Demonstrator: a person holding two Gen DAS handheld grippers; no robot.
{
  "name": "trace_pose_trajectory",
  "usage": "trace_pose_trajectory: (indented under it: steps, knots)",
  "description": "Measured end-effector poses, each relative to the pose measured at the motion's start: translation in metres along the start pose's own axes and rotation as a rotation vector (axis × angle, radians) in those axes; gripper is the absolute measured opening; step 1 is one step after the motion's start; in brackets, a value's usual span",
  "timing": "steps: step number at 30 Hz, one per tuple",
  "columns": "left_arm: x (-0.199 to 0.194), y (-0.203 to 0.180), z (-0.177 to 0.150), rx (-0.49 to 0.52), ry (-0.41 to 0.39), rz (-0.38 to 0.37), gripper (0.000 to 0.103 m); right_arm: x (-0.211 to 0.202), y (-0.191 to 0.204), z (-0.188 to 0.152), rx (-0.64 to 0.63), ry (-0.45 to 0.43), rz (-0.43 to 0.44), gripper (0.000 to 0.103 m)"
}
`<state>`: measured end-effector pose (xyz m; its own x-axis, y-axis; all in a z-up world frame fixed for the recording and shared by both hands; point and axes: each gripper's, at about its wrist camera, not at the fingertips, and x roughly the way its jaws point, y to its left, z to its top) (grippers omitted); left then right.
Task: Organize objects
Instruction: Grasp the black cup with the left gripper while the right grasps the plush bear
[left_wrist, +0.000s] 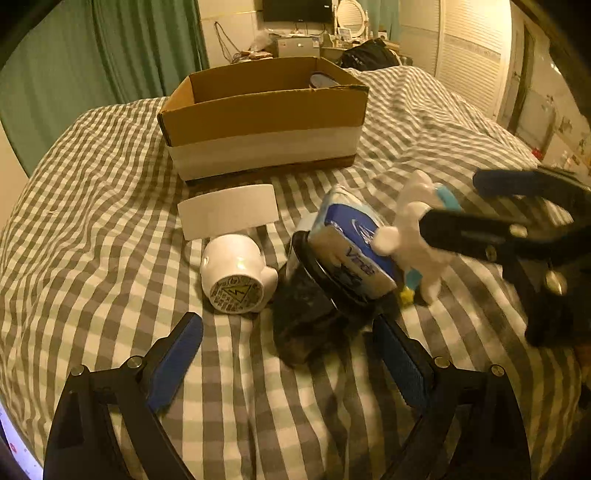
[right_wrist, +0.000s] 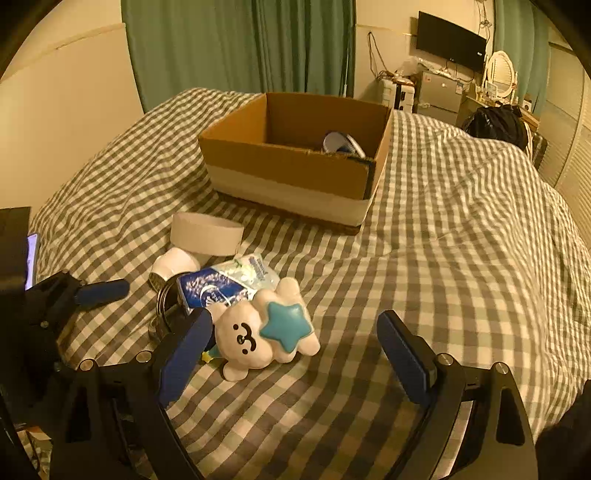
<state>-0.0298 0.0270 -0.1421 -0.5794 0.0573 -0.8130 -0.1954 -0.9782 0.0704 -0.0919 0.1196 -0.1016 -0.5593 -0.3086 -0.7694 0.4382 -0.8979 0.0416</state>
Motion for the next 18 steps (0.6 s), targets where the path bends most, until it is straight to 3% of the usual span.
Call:
trace_pose_trajectory:
  steps: [4,6,10,18]
  knots:
    - [0.004,-0.003,0.001,0.006,-0.001,-0.054,0.077,0.006,0.002,-0.002,0.000,0.023,0.022,0.082]
    - [0.006,-0.006,0.001,0.016,0.001,-0.080,0.059,0.008,0.003,-0.003,-0.005,0.031,0.033,0.075]
    - [0.005,-0.007,-0.001,0.023,-0.001,-0.087,0.059,0.011,0.007,-0.004,-0.016,0.044,0.071,0.060]
    - [-0.007,0.000,-0.001,-0.012,-0.006,-0.109,0.058,0.002,0.003,-0.006,0.018,0.015,0.090,0.052]
